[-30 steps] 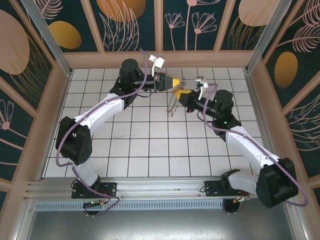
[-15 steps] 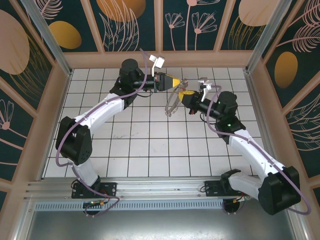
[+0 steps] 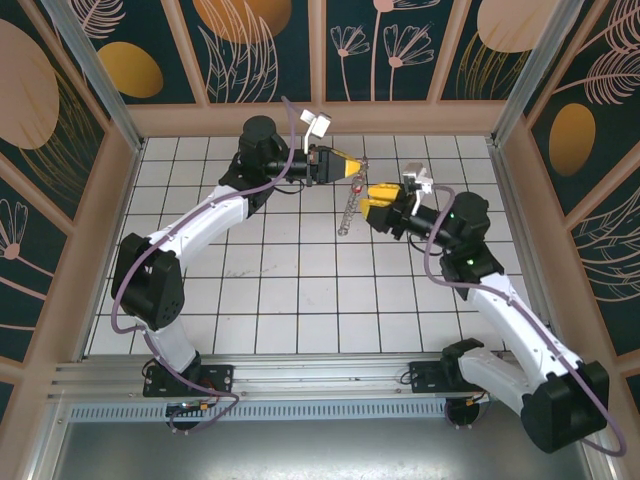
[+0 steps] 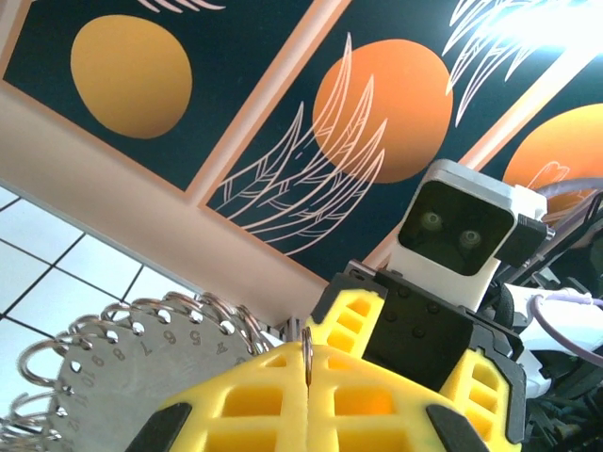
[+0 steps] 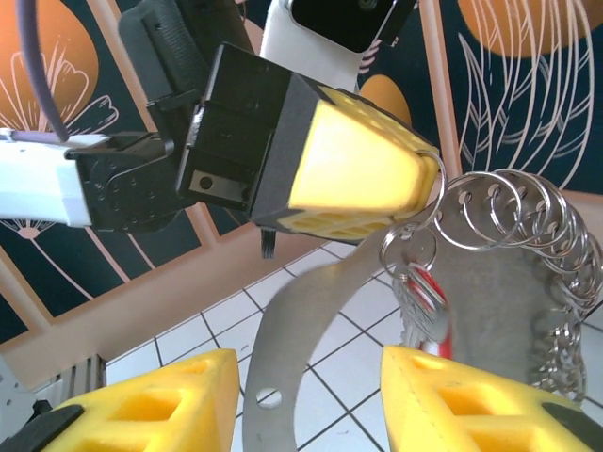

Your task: Put the keys on the keyring

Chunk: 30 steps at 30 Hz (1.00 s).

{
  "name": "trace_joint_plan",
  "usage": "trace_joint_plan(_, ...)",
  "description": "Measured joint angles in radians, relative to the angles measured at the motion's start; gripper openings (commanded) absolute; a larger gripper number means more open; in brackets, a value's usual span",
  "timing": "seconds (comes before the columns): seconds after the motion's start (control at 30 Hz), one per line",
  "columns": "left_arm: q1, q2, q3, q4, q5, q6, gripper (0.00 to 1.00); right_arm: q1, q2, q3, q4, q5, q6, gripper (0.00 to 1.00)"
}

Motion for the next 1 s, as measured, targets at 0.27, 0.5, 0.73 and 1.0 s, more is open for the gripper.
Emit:
trace_joint_plan(0.27,0.0,0.0,0.063,-0.085,0.042,0.076,0.0,-0.006,-0.057,-0.092,-0.004,0.07,-0.032,0.51)
trace_joint_plan(0.5,0.0,0.0,0.075,-0.151,0.057,0.114,0.0,0.007,-0.051,-0.107,0.041,0.118,-0.028,0.51)
trace_joint_plan(0.73,-0.006,0.005,0.083,-0.169,0.067,0.127,0.0,0.027,0.011,-0.092,0.085,0.14,-0.029,0.51)
trace_joint_plan(1.0,-0.014,0.011,0.095,-0.182,0.068,0.132,0.0,0.045,0.074,-0.058,0.119,0.155,-0.029,0.51)
